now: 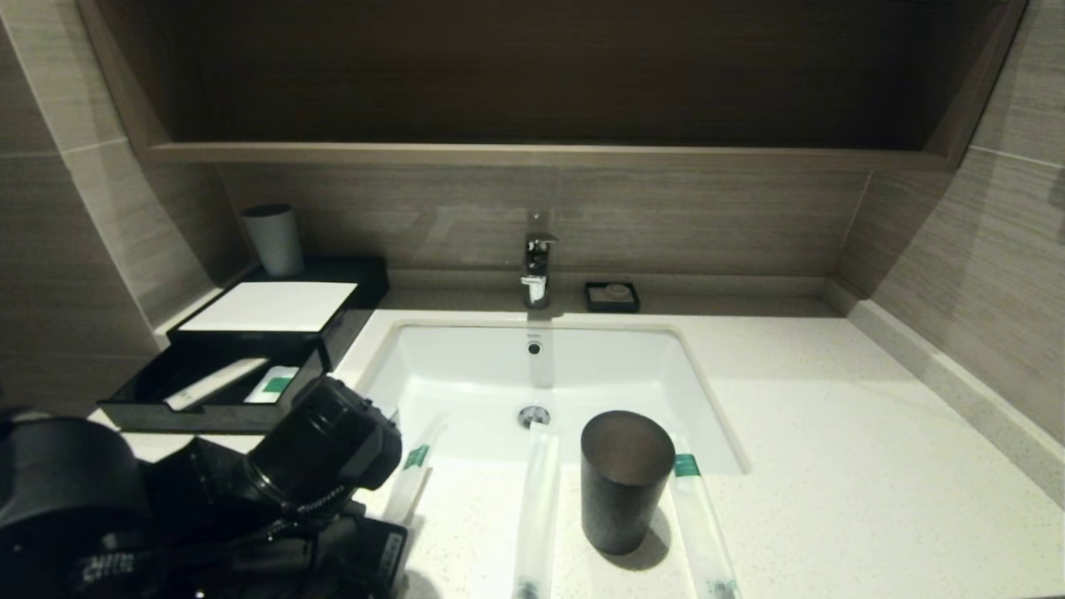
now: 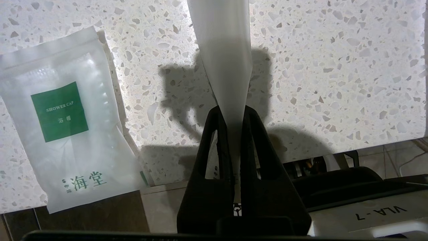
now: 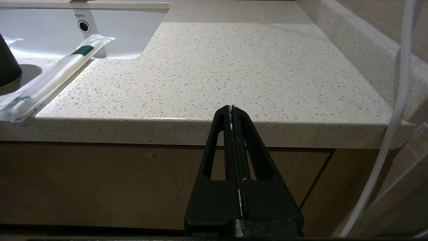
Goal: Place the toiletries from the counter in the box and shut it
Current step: Pick up the bathroom toiletry
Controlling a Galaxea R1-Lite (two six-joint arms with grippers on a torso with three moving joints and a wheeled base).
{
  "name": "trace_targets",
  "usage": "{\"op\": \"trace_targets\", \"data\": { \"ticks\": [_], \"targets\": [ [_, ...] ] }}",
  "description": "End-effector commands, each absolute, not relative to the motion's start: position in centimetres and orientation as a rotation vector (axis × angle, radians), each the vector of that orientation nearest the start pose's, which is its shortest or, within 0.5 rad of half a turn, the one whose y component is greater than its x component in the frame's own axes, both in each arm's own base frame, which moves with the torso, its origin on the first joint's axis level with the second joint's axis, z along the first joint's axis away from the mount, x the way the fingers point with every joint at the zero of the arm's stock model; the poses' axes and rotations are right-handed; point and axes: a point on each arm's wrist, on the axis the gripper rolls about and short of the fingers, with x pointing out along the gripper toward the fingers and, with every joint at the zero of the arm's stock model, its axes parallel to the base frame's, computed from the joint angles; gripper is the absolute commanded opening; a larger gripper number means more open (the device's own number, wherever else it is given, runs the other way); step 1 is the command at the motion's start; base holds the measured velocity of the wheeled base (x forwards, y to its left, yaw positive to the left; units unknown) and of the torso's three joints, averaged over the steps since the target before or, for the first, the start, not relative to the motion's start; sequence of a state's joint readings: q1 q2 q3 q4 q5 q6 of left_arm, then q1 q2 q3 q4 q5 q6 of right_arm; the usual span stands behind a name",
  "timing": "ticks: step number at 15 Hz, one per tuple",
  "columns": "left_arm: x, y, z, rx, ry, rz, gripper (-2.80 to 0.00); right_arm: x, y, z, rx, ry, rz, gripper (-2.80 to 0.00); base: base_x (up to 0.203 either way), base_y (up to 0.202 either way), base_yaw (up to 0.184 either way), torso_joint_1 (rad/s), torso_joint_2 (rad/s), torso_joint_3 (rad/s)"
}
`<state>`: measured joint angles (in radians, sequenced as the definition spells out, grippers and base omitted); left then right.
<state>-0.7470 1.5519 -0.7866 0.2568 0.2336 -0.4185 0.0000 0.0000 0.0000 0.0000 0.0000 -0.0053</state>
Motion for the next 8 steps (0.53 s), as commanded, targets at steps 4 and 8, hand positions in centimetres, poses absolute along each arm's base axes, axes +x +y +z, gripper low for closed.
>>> {"op": "trace_targets", "data": {
  "ticks": [4, 8],
  "targets": [
    [17.3, -13.3, 16.4, 0.055, 0.894, -0.196, -2.80, -2.3, 0.0, 7.5, -0.006, 0.000, 0.000, -2.80, 0.000, 0.000, 0.000, 0.000, 0.00, 0.000],
    [18.7, -10.6, 18.0, 0.032, 0.830, -0.115, -2.80, -2.3, 0.0, 7.5, -0.006, 0.000, 0.000, -2.80, 0.000, 0.000, 0.000, 0.000, 0.00, 0.000]
  ]
}}
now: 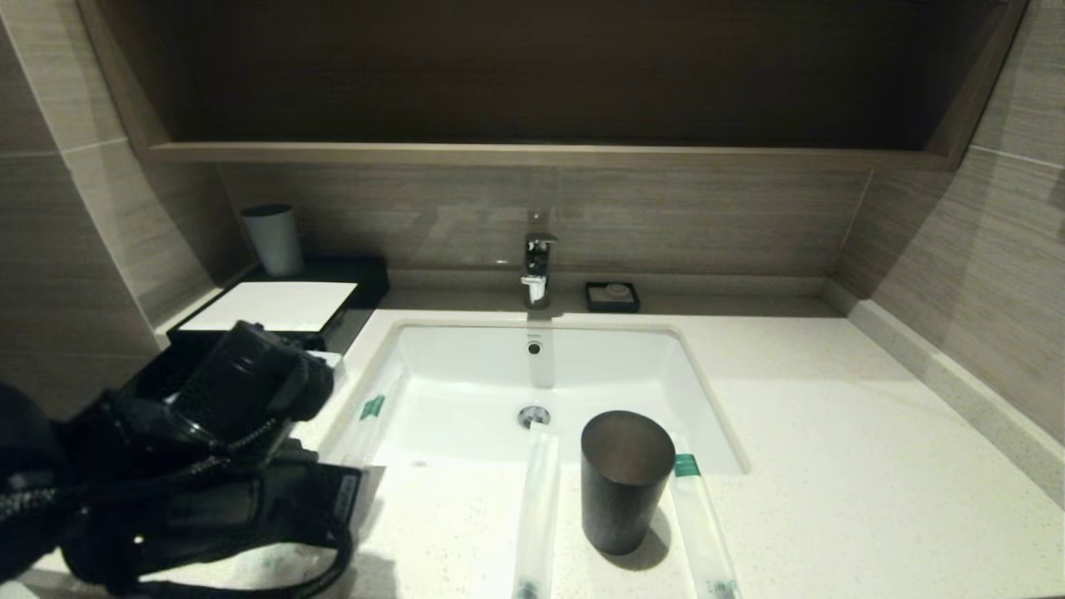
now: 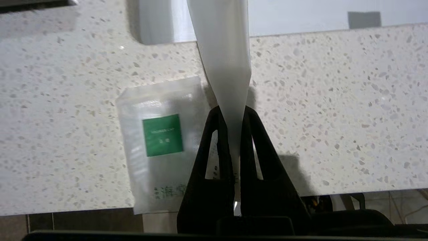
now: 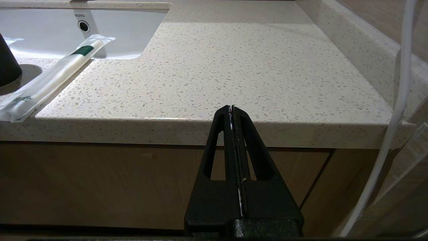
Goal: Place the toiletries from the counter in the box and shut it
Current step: Pick up the bathroom toiletry, then place the bathroom toiletry into the drawer
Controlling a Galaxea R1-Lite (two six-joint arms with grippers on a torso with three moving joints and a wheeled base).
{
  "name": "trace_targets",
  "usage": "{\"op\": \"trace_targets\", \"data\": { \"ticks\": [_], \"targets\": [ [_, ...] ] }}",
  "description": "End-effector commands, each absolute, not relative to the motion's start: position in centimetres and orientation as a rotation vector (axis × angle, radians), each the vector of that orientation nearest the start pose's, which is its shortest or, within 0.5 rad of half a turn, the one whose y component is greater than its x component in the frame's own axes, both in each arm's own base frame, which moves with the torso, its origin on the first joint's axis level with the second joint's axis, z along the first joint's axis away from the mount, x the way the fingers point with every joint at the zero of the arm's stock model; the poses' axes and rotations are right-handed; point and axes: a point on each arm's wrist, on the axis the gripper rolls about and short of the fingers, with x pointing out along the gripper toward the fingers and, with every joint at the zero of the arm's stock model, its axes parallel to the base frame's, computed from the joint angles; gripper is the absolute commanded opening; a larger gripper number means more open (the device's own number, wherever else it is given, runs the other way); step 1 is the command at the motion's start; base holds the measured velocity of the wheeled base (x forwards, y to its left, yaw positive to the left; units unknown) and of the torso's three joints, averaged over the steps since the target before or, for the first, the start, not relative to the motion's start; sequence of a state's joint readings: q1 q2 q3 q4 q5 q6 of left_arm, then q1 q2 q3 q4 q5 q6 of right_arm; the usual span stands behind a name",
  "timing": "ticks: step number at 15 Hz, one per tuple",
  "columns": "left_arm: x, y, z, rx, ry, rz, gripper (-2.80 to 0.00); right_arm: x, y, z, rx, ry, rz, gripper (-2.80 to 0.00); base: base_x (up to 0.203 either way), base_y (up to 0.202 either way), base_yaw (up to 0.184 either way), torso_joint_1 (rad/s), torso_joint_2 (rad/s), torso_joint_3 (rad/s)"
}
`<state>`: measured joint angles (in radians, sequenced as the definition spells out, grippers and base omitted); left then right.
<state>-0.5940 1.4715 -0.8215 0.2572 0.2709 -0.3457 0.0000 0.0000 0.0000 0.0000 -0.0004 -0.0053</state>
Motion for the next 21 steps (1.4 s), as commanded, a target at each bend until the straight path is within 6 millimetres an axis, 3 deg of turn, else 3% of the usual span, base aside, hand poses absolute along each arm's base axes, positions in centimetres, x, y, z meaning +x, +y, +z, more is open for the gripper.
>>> {"op": "trace_targets", "data": {
  "ticks": [1, 8, 13, 19, 21],
  "targets": [
    [19.3, -9.8, 18.3, 0.027, 0.819, -0.086, -2.80, -2.3, 0.0, 7.5, -0.006, 0.000, 0.000, -2.80, 0.000, 0.000, 0.000, 0.000, 0.00, 0.000],
    [25.5, -4.5, 22.8, 0.059, 0.697, 0.071, -2.80, -2.3, 0.0, 7.5, -0.006, 0.000, 0.000, -2.80, 0.000, 0.000, 0.000, 0.000, 0.00, 0.000],
    [27.7, -2.1, 25.0, 0.106, 0.630, 0.129, -2.80, -2.3, 0.0, 7.5, -0.006, 0.000, 0.000, -2.80, 0.000, 0.000, 0.000, 0.000, 0.00, 0.000],
    [26.1, 3.5, 26.2, 0.188, 0.674, 0.269, -2.80, -2.3, 0.0, 7.5, -0.006, 0.000, 0.000, -2.80, 0.000, 0.000, 0.000, 0.000, 0.00, 0.000],
    [25.7, 4.3, 27.0, 0.207, 0.675, 0.272, -2.80, -2.3, 0.0, 7.5, -0.006, -0.001, 0.000, -2.80, 0.000, 0.000, 0.000, 0.000, 0.00, 0.000]
  ]
}}
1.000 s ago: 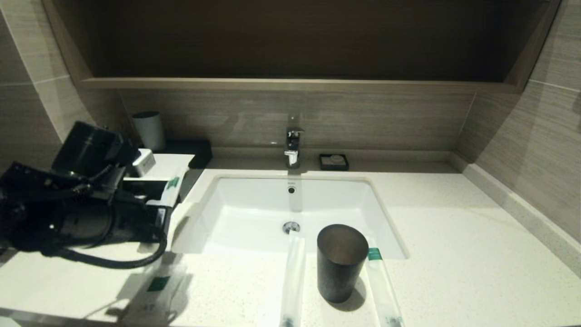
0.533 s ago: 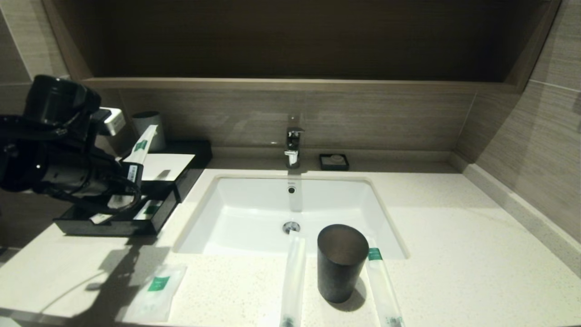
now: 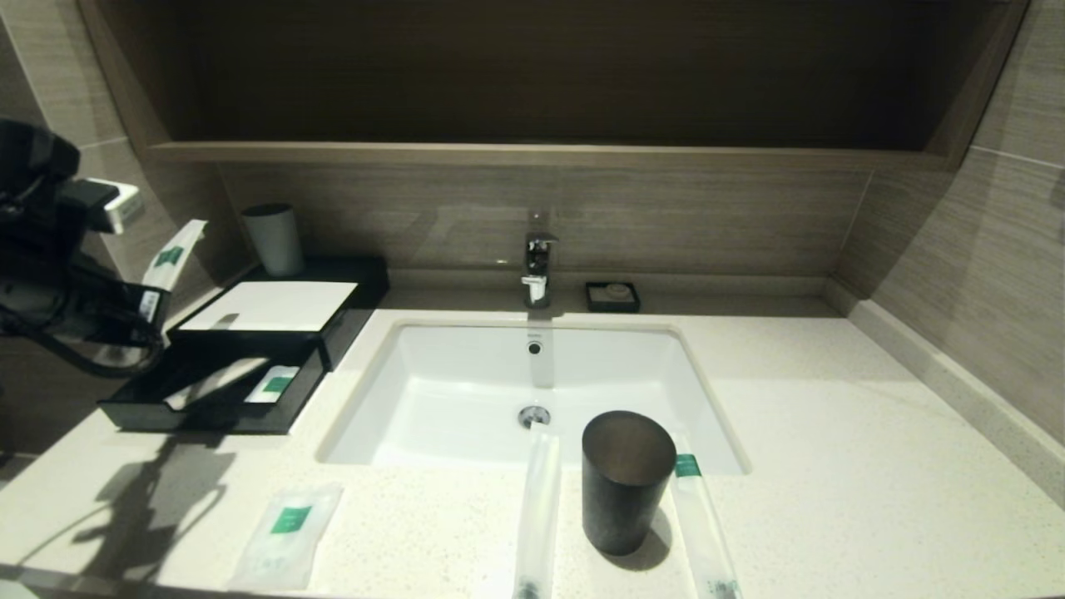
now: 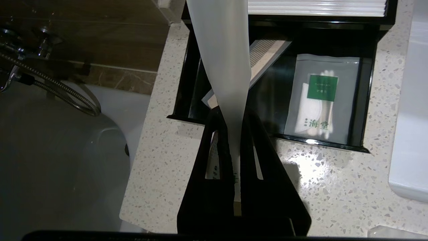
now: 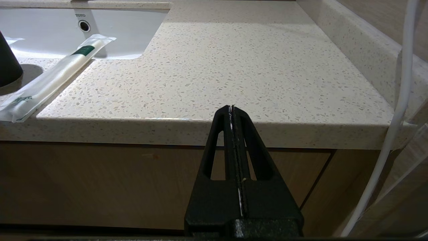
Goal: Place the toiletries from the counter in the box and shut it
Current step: Place the bathroom toiletry into the drawer
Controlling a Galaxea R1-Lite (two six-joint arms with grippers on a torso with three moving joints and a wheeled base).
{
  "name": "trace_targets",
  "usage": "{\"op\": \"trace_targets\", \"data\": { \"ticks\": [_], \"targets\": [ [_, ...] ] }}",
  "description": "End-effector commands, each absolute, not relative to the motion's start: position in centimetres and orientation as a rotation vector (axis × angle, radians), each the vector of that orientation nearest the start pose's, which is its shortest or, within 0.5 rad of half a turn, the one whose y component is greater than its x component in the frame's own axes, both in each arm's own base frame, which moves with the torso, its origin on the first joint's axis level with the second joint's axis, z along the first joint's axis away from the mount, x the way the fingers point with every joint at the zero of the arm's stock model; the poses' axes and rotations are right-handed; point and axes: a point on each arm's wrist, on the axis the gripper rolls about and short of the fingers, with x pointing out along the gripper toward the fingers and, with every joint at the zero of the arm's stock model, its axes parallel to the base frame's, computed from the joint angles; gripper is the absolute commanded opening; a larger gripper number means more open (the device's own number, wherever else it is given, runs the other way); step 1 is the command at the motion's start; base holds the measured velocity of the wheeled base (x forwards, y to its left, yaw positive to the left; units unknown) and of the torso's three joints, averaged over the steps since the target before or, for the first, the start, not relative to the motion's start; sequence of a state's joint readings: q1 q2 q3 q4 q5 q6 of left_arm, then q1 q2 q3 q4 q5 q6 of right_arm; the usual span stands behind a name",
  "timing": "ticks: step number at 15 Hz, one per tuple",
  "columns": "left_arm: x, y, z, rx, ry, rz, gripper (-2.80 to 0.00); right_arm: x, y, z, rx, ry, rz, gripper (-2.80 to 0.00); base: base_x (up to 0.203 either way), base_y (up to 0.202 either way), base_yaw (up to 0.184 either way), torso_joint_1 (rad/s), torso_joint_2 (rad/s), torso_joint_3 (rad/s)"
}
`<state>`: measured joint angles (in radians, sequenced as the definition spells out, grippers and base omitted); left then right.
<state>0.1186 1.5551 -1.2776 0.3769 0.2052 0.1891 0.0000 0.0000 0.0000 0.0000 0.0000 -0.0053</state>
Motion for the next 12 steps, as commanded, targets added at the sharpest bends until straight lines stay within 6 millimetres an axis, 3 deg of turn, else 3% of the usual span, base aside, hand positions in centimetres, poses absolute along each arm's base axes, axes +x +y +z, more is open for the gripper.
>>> {"op": "trace_targets", "data": {
  "ticks": [1, 6, 12],
  "targets": [
    [25.5, 4.6, 27.5, 0.200, 0.678, 0.266, -2.80, -2.3, 0.0, 7.5, -0.006, 0.000, 0.000, -2.80, 0.000, 0.000, 0.000, 0.000, 0.00, 0.000],
    [25.6, 6.1, 29.7, 0.143, 0.751, 0.227, -2.80, -2.3, 0.0, 7.5, -0.006, 0.000, 0.000, -2.80, 0.000, 0.000, 0.000, 0.000, 0.00, 0.000],
    [28.3, 9.4, 28.3, 0.205, 0.908, 0.216, -2.80, -2.3, 0.0, 7.5, -0.006, 0.000, 0.000, -2.80, 0.000, 0.000, 0.000, 0.000, 0.00, 0.000]
  ]
}}
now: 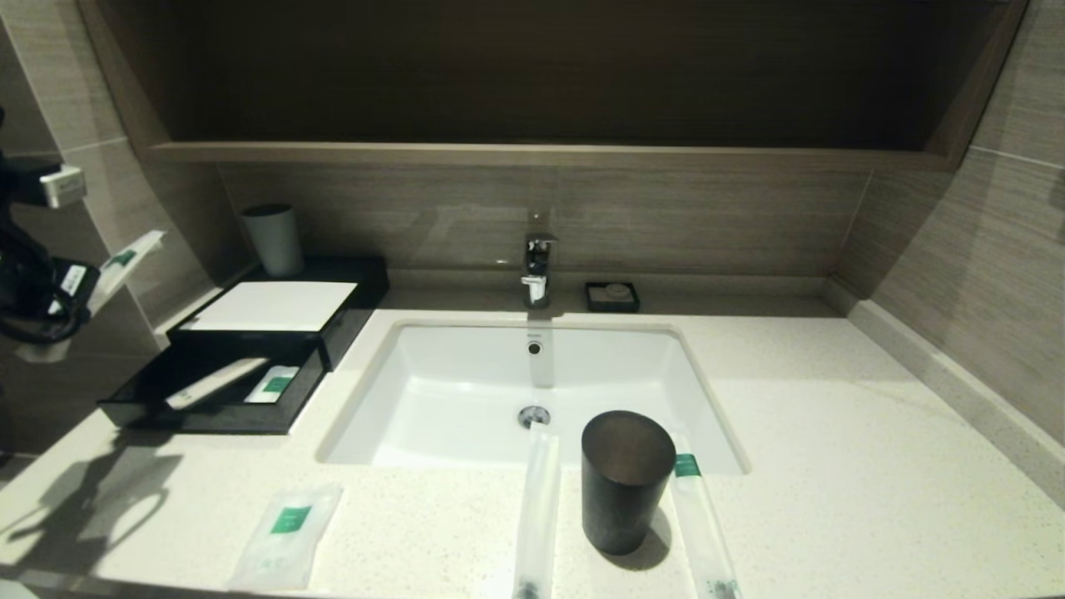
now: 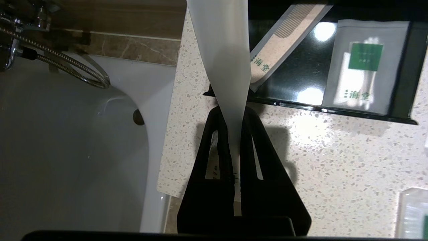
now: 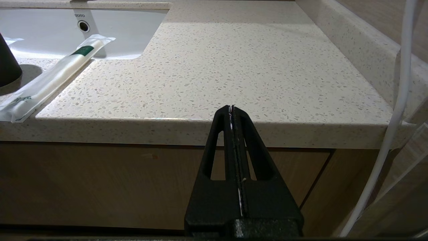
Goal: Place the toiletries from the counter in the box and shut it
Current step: Place the bathroom toiletry into the drawer
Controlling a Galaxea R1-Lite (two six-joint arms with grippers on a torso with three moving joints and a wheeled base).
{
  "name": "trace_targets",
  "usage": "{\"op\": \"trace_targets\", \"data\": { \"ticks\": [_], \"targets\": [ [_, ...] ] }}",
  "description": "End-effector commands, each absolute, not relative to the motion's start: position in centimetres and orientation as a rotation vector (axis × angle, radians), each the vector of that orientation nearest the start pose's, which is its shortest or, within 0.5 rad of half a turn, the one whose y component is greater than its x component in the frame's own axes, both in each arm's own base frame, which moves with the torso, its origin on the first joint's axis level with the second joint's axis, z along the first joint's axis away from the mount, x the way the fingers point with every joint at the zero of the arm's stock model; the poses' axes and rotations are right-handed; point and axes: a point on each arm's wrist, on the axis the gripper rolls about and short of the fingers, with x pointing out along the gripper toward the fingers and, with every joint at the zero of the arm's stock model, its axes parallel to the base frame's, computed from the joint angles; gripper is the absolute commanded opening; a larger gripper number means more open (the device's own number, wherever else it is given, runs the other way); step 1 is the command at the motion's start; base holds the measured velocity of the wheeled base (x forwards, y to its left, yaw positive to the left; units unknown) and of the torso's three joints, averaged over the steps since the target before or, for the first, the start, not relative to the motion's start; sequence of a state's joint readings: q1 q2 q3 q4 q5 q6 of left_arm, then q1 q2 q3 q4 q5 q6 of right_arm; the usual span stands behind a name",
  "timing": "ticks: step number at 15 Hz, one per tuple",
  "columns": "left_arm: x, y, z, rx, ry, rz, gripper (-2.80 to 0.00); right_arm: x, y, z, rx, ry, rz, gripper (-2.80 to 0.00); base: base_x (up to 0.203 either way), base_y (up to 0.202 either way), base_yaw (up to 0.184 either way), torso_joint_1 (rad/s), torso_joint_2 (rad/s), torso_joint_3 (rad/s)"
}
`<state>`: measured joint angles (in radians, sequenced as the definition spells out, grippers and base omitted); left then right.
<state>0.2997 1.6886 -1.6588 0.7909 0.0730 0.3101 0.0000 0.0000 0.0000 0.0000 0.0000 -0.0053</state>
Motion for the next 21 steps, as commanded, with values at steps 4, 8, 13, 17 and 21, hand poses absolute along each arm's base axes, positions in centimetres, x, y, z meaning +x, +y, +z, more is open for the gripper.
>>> {"op": "trace_targets", "data": {
  "ticks": [4, 8, 13, 17, 21],
  "targets": [
    [30.9, 10.5, 26.6, 0.277, 0.962, 0.172, -2.80, -2.3, 0.0, 7.5, -0.006, 0.000, 0.000, -2.80, 0.000, 0.000, 0.000, 0.000, 0.00, 0.000],
    [31.7, 10.4, 26.3, 0.304, 0.982, 0.142, -2.80, -2.3, 0.0, 7.5, -0.006, 0.000, 0.000, -2.80, 0.000, 0.000, 0.000, 0.000, 0.00, 0.000],
    [30.0, 9.3, 28.1, 0.257, 1.036, 0.037, -2.80, -2.3, 0.0, 7.5, -0.006, 0.000, 0.000, -2.80, 0.000, 0.000, 0.000, 0.000, 0.00, 0.000],
    [28.4, 9.0, 28.9, 0.256, 1.104, 0.039, -2.80, -2.3, 0.0, 7.5, -0.006, 0.000, 0.000, -2.80, 0.000, 0.000, 0.000, 0.000, 0.00, 0.000],
    [28.1, 9.2, 28.6, 0.262, 1.155, 0.066, -2.80, -2.3, 0.0, 7.5, -0.006, 0.000, 0.000, -2.80, 0.000, 0.000, 0.000, 0.000, 0.00, 0.000]
  ]
}}
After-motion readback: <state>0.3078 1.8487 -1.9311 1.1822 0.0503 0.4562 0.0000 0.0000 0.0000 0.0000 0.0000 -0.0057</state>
